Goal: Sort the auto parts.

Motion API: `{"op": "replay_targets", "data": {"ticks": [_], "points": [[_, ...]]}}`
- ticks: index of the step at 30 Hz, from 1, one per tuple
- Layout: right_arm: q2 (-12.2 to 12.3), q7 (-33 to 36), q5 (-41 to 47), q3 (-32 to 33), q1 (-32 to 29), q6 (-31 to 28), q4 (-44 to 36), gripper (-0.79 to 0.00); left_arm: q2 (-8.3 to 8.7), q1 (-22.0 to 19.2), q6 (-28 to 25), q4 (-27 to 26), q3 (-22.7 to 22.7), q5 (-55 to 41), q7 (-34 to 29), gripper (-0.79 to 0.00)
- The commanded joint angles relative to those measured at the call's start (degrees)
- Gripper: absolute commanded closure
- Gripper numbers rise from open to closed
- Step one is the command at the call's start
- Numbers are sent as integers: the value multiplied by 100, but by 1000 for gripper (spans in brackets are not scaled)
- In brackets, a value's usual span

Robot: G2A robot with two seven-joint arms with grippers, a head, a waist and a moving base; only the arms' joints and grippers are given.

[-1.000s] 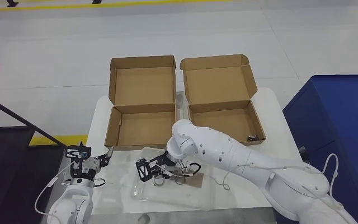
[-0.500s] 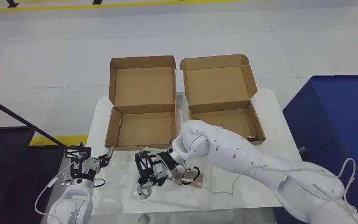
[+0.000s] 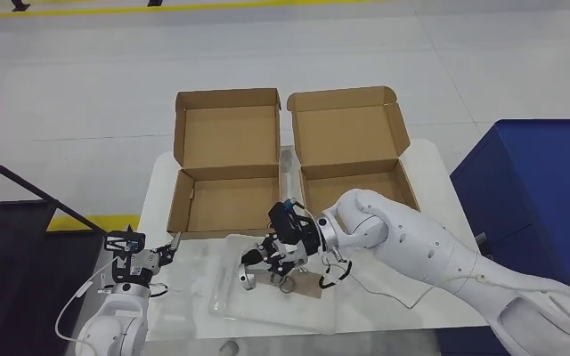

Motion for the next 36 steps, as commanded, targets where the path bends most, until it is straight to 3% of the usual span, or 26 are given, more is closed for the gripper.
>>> {"op": "replay_targets", "data": {"ticks": [1, 3, 6, 10, 27, 32, 36], "points": [[0, -1, 0, 0, 0, 0, 0, 0, 0, 0, 0, 0, 0, 0, 0, -785], [-16, -62, 109, -46, -131, 0, -194, 0, 0, 0, 0, 0, 0, 0, 0, -785], [-31, -374, 1226, -135, -247, 0, -799, 0, 0, 0, 0, 0, 0, 0, 0, -785], [-25, 50, 2498, -219, -162, 0, -1353, 0, 0, 0, 0, 0, 0, 0, 0, -785], [-30, 32, 2538, -227, -218, 0, -1434, 0, 0, 0, 0, 0, 0, 0, 0, -785], [3, 96, 4597, 27, -548, 0, -2258, 0, 0, 0, 0, 0, 0, 0, 0, -785], [79, 1512, 6603, 568, -757, 0, -2548, 0, 0, 0, 0, 0, 0, 0, 0, -785]]}}
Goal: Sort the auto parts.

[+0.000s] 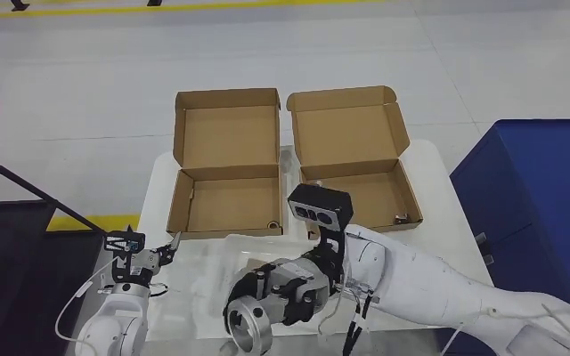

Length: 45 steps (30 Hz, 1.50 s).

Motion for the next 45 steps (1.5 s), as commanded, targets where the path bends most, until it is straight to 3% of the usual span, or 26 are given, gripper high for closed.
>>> {"op": "replay_targets", "data": {"ticks": [1, 4, 8, 16, 19, 26, 32, 35, 37, 42, 45], "points": [[30, 985, 1253, 303, -147, 0, -11, 0, 0, 0, 0, 0, 0, 0, 0, -785], [30, 2101, 2600, 543, -356, 54, 36, 0, 0, 0, 0, 0, 0, 0, 0, -785], [-49, 2649, 3654, 826, -600, 601, -48, 0, 0, 0, 0, 0, 0, 0, 0, -785], [-71, 2755, 3780, 899, -654, 707, -7, 0, 0, 0, 0, 0, 0, 0, 0, -785], [-153, 2673, 4539, 755, -880, 1354, -503, 0, 0, 0, 0, 0, 0, 0, 0, -785], [-419, 3322, 5804, 521, -1070, 3231, -284, 0, 0, 0, 0, 0, 0, 0, 0, -785], [-616, 3439, 5746, 519, -1182, 3787, 5, 0, 0, 0, 0, 0, 0, 0, 0, -785], [-703, 3438, 5586, 665, -1238, 3605, 104, 0, 0, 0, 0, 0, 0, 0, 0, -785], [-754, 3237, 5210, 879, -1242, 3055, 282, 0, 0, 0, 0, 0, 0, 0, 0, -785], [-850, 2601, 3094, 1396, -1149, 1363, 658, 0, 0, 0, 0, 0, 0, 0, 0, -785], [-888, 2032, 1839, 1649, -1221, 836, 668, 0, 0, 0, 0, 0, 0, 0, 0, -785]]}}
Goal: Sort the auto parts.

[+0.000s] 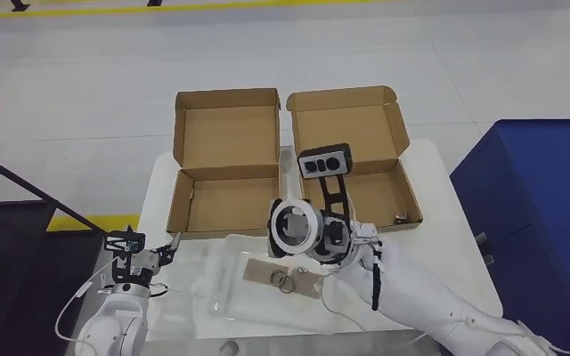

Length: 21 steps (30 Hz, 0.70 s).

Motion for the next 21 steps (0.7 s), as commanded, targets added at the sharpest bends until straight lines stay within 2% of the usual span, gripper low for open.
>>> {"op": "replay_targets", "data": {"ticks": [1, 6, 10, 16, 21], "points": [[-16, -378, -1082, 185, -51, -255, -30, 0, 0, 0, 0, 0, 0, 0, 0, -785], [-59, -1242, -2814, 589, -311, -298, -326, 0, 0, 0, 0, 0, 0, 0, 0, -785], [-72, -1602, -3915, 809, -428, 294, -503, 0, 0, 0, 0, 0, 0, 0, 0, -785], [-48, -1758, -5757, 1134, -488, 1348, -847, 0, 0, 0, 0, 0, 0, 0, 0, -785], [-37, -1810, -6220, 1243, -667, 1621, -1049, 0, 0, 0, 0, 0, 0, 0, 0, -785]]}}
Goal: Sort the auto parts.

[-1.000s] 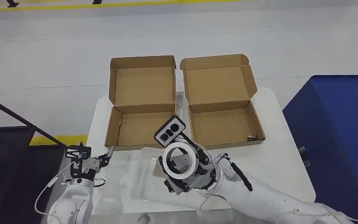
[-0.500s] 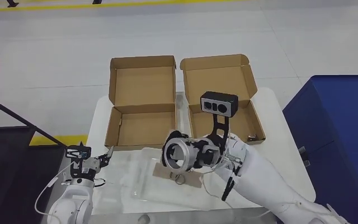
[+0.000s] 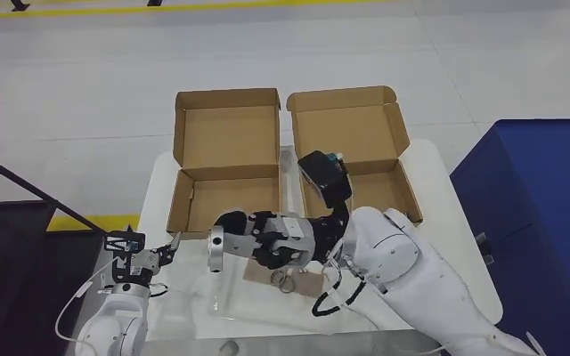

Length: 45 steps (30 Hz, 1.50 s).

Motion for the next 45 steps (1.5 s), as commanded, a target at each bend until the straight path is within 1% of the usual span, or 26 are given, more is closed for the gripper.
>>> {"op": "replay_targets", "data": {"ticks": [1, 2, 3, 5, 8, 12, 15, 19, 22, 27, 30, 33, 35, 36, 37, 38, 39, 40, 42, 43, 45], "points": [[-4, 12, 147, -12, -75, 3, -55, 0, 0, 0, 0, 0, 0, 0, 0, -785], [-7, 18, 288, -20, -107, -31, -66, 0, 0, 0, 0, 0, 0, 0, 0, -785], [-17, 40, 610, -82, -161, -92, -79, 0, 0, 0, 0, 0, 0, 0, 0, -785], [-64, 209, 2046, -365, -253, -393, -131, 0, 0, 0, 0, 0, 0, 0, 0, -785], [-113, 1027, 3839, -655, -121, -499, 55, 0, 0, 0, 0, 0, 0, 0, 0, -785], [-192, 2031, 5674, -940, -67, -178, 245, 0, 0, 0, 0, 0, 0, 0, 0, -785], [-270, 2689, 6930, -1118, -97, 310, 271, 0, 0, 0, 0, 0, 0, 0, 0, -785], [-375, 3328, 8347, -1330, -199, 1307, 299, 0, 0, 0, 0, 0, 0, 0, 0, -785], [-447, 3671, 8945, -1441, -266, 1924, 284, 0, 0, 0, 0, 0, 0, 0, 0, -785], [-579, 3896, 9756, -1495, -290, 2706, 325, 0, 0, 0, 0, 0, 0, 0, 0, -785], [-646, 3971, 9986, -1490, -302, 3023, 317, 0, 0, 0, 0, 0, 0, 0, 0, -785], [-700, 3975, 9966, -1453, -331, 3145, 345, 0, 0, 0, 0, 0, 0, 0, 0, -785], [-733, 3991, 9893, -1414, -365, 3131, 370, 0, 0, 0, 0, 0, 0, 0, 0, -785], [-751, 4046, 9812, -1359, -385, 2995, 364, 0, 0, 0, 0, 0, 0, 0, 0, -785], [-772, 4197, 9540, -1221, -408, 2503, 361, 0, 0, 0, 0, 0, 0, 0, 0, -785], [-793, 4160, 9167, -1097, -446, 1901, 441, 0, 0, 0, 0, 0, 0, 0, 0, -785], [-809, 4064, 8528, -915, -388, 1185, 551, 0, 0, 0, 0, 0, 0, 0, 0, -785], [-826, 3950, 7916, -836, -332, 700, 611, 0, 0, 0, 0, 0, 0, 0, 0, -785], [-881, 3778, 7474, -798, -346, 105, 507, 0, 0, 0, 0, 0, 0, 0, 0, -785], [-890, 3743, 7016, -711, -290, -156, 542, 0, 0, 0, 0, 0, 0, 0, 0, -785], [-925, 3582, 6527, -635, -277, -562, 443, 0, 0, 0, 0, 0, 0, 0, 0, -785]]}}
